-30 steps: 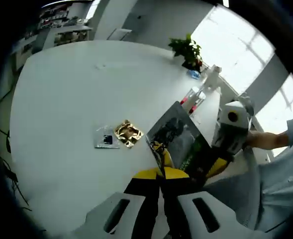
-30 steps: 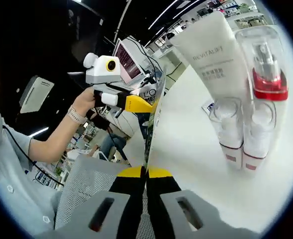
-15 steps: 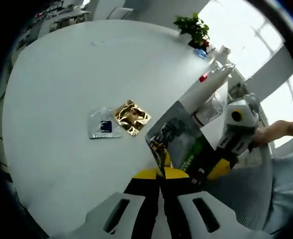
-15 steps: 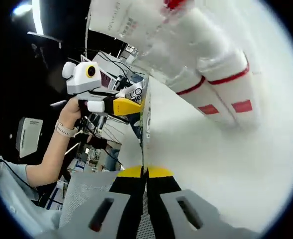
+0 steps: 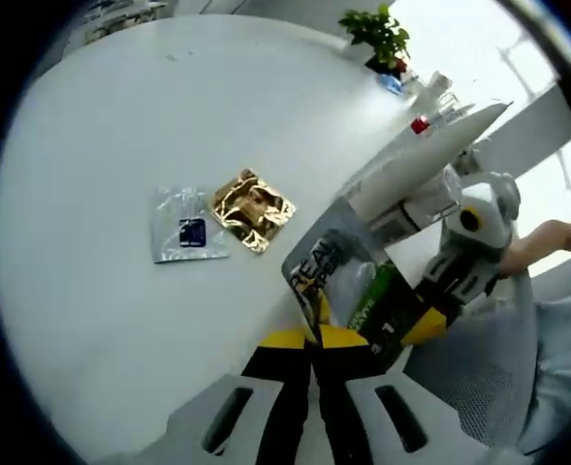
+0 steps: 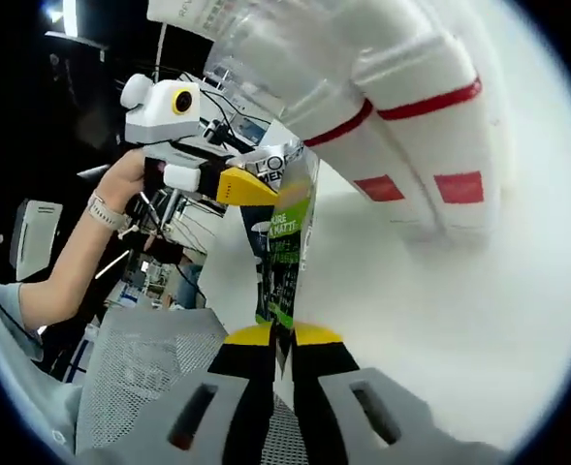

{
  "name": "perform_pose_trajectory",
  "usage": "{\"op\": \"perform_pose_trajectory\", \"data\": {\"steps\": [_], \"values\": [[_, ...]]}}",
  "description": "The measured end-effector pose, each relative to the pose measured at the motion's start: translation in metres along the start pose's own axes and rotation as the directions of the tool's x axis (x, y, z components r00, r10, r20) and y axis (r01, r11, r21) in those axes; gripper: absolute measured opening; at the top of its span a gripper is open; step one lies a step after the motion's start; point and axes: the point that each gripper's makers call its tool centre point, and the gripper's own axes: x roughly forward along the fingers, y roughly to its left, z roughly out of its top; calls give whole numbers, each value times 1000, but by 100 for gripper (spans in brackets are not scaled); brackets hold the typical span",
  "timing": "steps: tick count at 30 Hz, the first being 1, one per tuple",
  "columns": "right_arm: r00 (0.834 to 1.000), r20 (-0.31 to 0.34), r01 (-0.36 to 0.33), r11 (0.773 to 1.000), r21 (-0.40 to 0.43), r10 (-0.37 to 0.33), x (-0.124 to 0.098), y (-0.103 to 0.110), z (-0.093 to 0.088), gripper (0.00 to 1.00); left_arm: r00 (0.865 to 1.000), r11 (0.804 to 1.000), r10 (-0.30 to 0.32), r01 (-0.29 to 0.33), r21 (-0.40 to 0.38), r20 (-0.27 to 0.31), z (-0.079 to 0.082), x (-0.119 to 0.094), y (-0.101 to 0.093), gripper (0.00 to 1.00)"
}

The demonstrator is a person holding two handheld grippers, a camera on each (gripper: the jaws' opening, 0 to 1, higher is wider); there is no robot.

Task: Arrange the skincare products in the storage area until every visible bottle or jar stands upright without overlapping.

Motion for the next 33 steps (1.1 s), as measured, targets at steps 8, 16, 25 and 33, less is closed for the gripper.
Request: {"op": "perform_pose_trajectory", "data": {"steps": [8, 16, 25, 33], "values": [[998, -11, 63, 989, -136, -65, -17, -11, 6, 10, 1000, 1000, -10, 10, 20, -28, -2, 2, -1, 0], [985, 17, 165, 915, -368, -171, -35, -22, 15, 13, 998, 1000, 5, -3, 28, -67, -4, 10, 9, 0], [979, 4, 152, 711, -687, -205, -12, -1, 20, 17, 996, 1000, 20, -18, 24, -82, -2, 16, 15, 0], [964, -34, 149, 639, -755, -265, 5, -12, 15, 21, 997, 999, 35, -34, 21, -75, 1, 18, 23, 0]]}}
